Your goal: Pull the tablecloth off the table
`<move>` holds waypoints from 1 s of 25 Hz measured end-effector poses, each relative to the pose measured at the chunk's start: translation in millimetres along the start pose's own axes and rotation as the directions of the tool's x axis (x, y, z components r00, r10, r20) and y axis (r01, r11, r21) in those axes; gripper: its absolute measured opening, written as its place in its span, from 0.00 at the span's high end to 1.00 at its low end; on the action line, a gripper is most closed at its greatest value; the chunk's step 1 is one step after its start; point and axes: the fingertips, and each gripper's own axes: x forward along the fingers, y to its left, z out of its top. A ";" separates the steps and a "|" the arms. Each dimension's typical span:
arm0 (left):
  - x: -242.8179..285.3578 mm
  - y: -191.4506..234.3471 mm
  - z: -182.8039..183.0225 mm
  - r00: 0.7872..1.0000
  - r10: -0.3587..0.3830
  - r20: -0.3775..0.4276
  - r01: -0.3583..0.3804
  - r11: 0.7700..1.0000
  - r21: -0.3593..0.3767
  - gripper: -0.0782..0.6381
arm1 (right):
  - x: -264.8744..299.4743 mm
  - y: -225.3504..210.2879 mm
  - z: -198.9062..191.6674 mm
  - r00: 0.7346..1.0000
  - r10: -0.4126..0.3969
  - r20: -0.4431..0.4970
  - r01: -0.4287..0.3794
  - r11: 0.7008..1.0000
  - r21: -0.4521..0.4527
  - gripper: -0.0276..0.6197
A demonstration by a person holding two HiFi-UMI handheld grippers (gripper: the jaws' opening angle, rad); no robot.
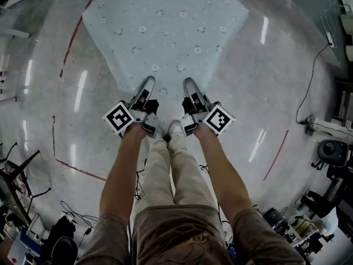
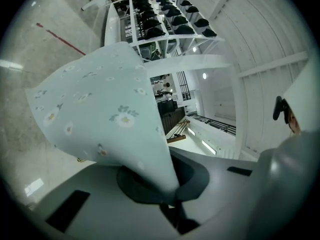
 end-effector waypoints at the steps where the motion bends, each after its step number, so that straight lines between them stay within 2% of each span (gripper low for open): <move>1: -1.1 -5.0 0.7 1.000 0.008 -0.004 -0.008 1.000 0.012 0.86 | -0.6 5.4 1.4 1.000 0.000 -0.005 -0.001 1.000 -0.011 0.95; 6: -0.3 -32.6 7.3 1.000 0.014 -0.013 -0.013 0.999 0.046 0.86 | -1.7 33.9 15.3 1.000 0.023 -0.003 -0.023 0.999 -0.035 0.94; 11: 1.2 -79.4 22.4 1.000 0.008 -0.014 -0.006 0.996 0.090 0.86 | -0.5 76.6 37.1 1.000 0.014 0.009 -0.014 0.998 -0.054 0.94; 14: 8.2 -112.7 33.4 1.000 -0.011 -0.018 0.014 0.989 0.146 0.86 | 1.1 102.9 56.0 1.000 0.015 0.017 -0.014 0.997 -0.074 0.94; 21: 5.0 -181.7 57.3 1.000 -0.021 -0.013 0.023 0.977 0.211 0.86 | 4.0 173.9 87.1 0.997 0.073 0.030 -0.068 0.990 -0.121 0.93; 25: 0.6 -220.8 53.9 0.999 -0.038 -0.034 0.045 0.961 0.275 0.86 | -10.4 200.0 97.3 0.995 0.095 0.014 -0.092 0.986 -0.138 0.93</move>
